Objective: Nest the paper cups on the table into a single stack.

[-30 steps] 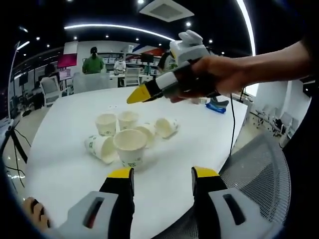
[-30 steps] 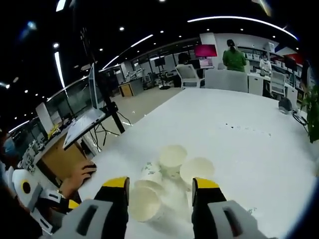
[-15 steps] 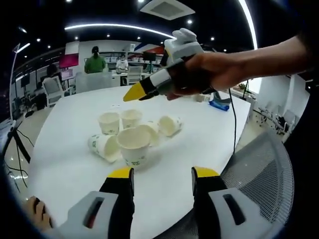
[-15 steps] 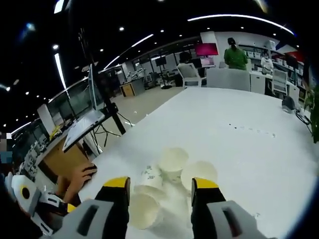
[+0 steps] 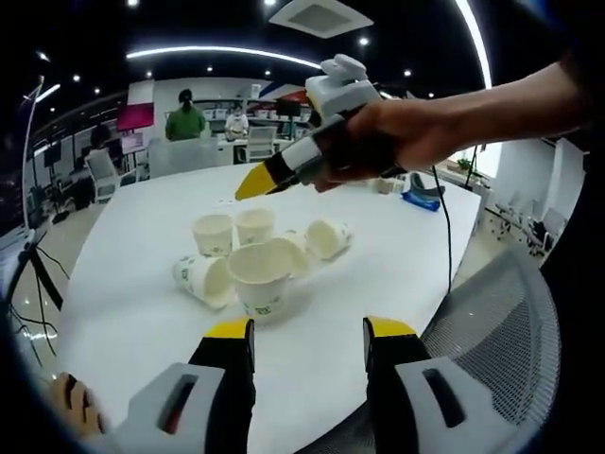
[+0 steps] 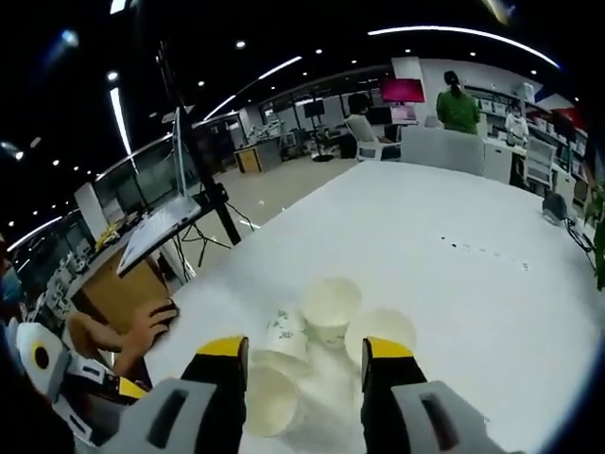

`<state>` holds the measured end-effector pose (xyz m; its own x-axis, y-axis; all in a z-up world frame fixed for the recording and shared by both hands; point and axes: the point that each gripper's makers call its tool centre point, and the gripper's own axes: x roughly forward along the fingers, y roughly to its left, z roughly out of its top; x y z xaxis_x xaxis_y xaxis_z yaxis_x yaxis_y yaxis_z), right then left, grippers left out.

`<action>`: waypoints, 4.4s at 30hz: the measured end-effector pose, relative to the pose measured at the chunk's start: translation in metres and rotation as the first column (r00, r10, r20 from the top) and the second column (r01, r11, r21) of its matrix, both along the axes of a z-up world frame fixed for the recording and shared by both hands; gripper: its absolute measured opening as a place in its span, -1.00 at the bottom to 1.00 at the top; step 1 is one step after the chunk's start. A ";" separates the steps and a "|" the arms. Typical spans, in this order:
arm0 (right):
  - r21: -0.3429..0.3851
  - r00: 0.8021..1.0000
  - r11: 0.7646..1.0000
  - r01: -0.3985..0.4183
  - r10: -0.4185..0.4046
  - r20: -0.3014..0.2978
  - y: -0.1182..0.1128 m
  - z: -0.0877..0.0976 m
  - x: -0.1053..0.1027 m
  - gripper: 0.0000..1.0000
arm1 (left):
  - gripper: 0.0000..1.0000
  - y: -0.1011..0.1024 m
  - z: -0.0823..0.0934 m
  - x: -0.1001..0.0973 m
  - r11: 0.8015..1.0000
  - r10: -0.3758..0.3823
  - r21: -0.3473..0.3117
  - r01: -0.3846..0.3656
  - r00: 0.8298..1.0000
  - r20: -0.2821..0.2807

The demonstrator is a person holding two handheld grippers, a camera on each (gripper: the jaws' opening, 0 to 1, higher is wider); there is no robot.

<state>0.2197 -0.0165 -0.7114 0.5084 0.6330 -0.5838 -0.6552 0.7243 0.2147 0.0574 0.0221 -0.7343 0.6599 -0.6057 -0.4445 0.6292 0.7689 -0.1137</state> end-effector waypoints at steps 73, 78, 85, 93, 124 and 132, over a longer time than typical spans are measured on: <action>-0.563 0.977 0.799 -0.212 0.180 -0.111 -0.018 -0.092 0.058 -1.00 | -0.06 -0.005 -0.001 -0.003 0.999 -0.037 -0.010 0.037 0.999 -0.010; -0.574 0.979 0.794 -0.199 0.190 -0.076 -0.031 -0.072 0.051 -1.00 | -0.05 -0.003 0.000 -0.001 1.000 -0.021 -0.016 0.021 1.000 -0.009; -0.569 0.969 0.792 -0.220 0.244 -0.035 -0.030 -0.050 0.047 -1.00 | -0.01 -0.001 0.000 0.000 1.000 -0.015 -0.019 0.015 1.000 -0.002; -0.540 0.948 0.800 -0.262 0.317 0.009 -0.017 -0.020 0.032 -1.00 | -0.01 -0.002 0.002 -0.001 1.000 -0.018 -0.016 0.018 1.000 0.003; -0.565 0.769 0.602 -0.563 0.632 -0.093 0.046 0.014 -0.074 -1.00 | -0.01 0.000 0.003 0.001 1.000 -0.013 -0.009 0.013 1.000 0.015; -0.583 0.746 0.545 -0.603 0.645 -0.168 0.039 -0.010 -0.087 -1.00 | 0.00 0.001 0.003 0.001 1.000 -0.006 -0.008 0.006 1.000 0.018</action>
<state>0.1325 0.0225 -0.7219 0.1633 0.3599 -0.9186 -0.9861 0.0875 -0.1410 0.0589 0.0230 -0.7312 0.6642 -0.6131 -0.4276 0.6358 0.7643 -0.1083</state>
